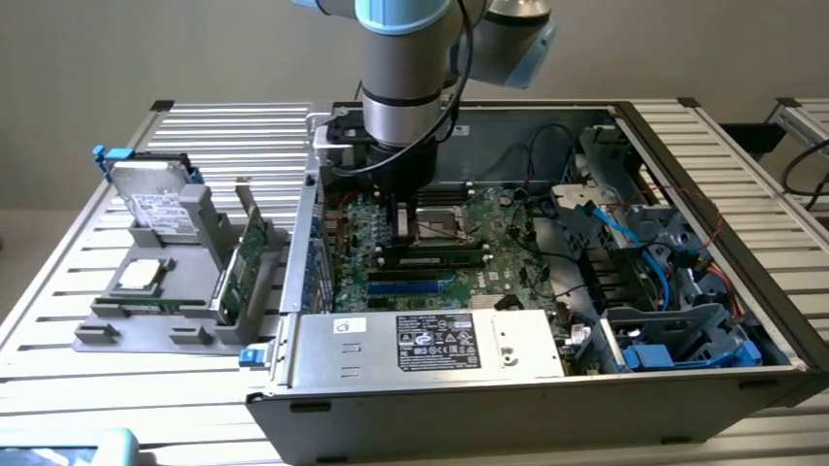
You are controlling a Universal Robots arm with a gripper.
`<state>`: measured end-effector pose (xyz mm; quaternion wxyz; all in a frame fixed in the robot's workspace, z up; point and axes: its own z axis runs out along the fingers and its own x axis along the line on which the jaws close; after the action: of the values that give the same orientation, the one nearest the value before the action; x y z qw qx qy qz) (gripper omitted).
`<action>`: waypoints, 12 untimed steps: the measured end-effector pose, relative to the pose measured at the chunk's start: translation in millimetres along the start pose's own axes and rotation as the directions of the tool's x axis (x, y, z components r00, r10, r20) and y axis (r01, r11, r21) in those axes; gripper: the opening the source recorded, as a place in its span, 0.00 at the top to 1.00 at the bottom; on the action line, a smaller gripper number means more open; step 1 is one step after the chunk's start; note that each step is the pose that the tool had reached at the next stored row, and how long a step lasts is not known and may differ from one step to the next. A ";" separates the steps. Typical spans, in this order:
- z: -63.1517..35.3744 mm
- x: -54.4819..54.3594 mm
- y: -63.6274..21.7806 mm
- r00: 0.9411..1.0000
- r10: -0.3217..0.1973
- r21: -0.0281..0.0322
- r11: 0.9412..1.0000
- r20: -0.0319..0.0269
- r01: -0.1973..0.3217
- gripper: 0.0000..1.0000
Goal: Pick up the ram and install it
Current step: 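Press down the ram until it locks into place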
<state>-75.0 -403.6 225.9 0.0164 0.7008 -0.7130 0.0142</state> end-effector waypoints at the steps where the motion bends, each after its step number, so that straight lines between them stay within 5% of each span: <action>1: 0.4 0.1 0.0 1.000 0.000 0.000 1.000 0.000 0.000 0.89; 6: -8.7 0.3 -1.6 1.000 0.000 0.000 1.000 0.001 0.000 0.89; 12: -16.5 0.8 -22.9 1.000 0.000 0.000 1.000 0.002 0.000 0.89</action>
<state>-52.0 -404.1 242.3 0.0156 0.7009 -0.7129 0.0135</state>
